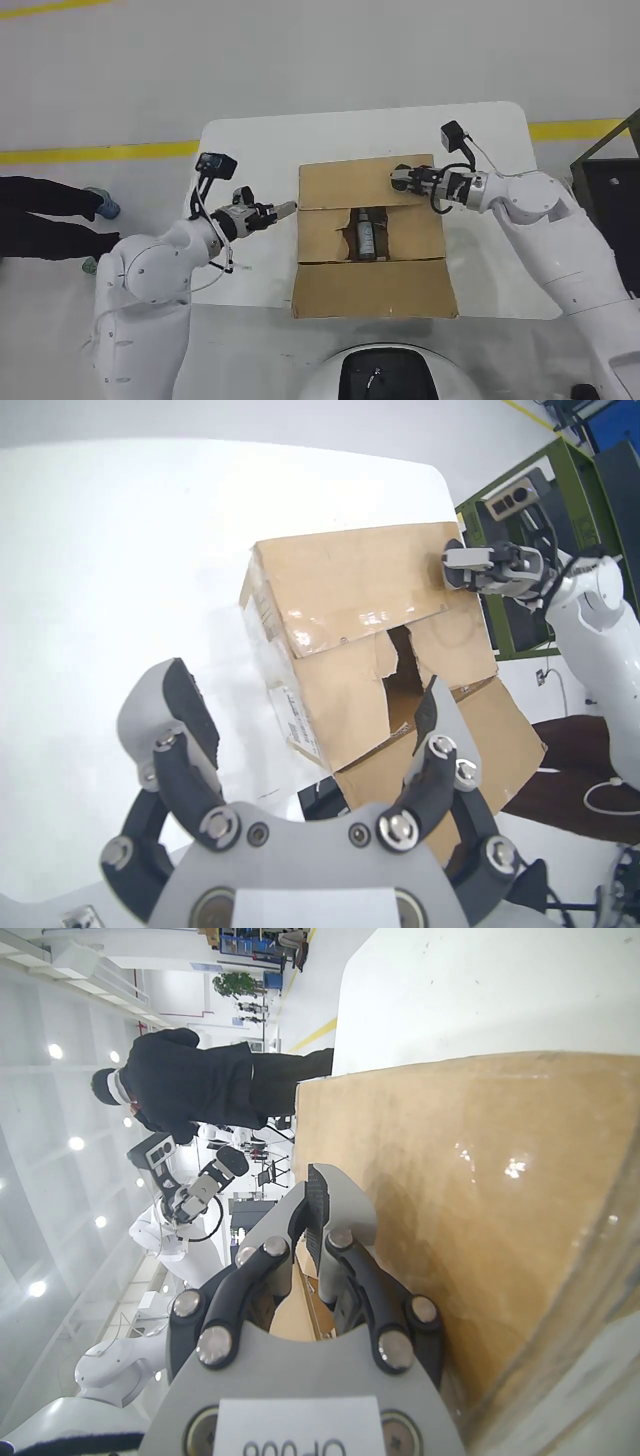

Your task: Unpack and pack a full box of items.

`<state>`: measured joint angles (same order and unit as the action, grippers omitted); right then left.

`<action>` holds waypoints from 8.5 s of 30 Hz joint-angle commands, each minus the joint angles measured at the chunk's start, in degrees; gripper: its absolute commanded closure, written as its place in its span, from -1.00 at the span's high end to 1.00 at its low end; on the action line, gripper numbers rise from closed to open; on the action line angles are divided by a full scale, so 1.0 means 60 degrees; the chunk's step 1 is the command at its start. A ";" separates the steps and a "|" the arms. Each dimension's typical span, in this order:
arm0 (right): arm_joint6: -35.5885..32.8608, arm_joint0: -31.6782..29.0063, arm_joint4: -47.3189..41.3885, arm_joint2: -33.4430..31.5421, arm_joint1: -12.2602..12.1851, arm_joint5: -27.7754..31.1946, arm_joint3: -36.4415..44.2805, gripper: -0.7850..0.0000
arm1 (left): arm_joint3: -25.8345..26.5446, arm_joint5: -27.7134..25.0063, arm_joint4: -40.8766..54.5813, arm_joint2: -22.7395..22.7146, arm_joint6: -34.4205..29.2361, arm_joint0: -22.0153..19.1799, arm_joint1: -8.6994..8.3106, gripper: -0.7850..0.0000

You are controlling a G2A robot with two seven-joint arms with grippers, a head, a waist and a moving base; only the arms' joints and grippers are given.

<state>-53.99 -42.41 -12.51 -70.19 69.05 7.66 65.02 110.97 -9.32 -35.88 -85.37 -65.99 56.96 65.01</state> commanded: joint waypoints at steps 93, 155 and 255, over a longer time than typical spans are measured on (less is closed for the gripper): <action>0.0344 0.0325 0.0191 0.1595 0.0209 -0.0418 -0.0074 -1.00 | -0.0771 -0.0593 -0.4155 0.1426 0.2414 0.0355 -0.0724 1.00; 0.0158 0.0740 0.0097 0.1642 0.0336 -0.0401 -0.0726 -1.00 | -0.0923 0.2517 -0.9202 0.2717 0.7039 0.0916 0.0076 1.00; 0.0151 0.0547 0.0228 0.1582 0.0343 -0.0616 -0.0505 -1.00 | -0.2043 0.0789 -1.1835 0.2462 0.9804 0.2458 0.0567 -0.84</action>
<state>-53.11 -39.12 -11.12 -60.72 71.09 3.97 61.94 98.68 -4.62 -106.79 -70.62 -7.16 71.74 68.37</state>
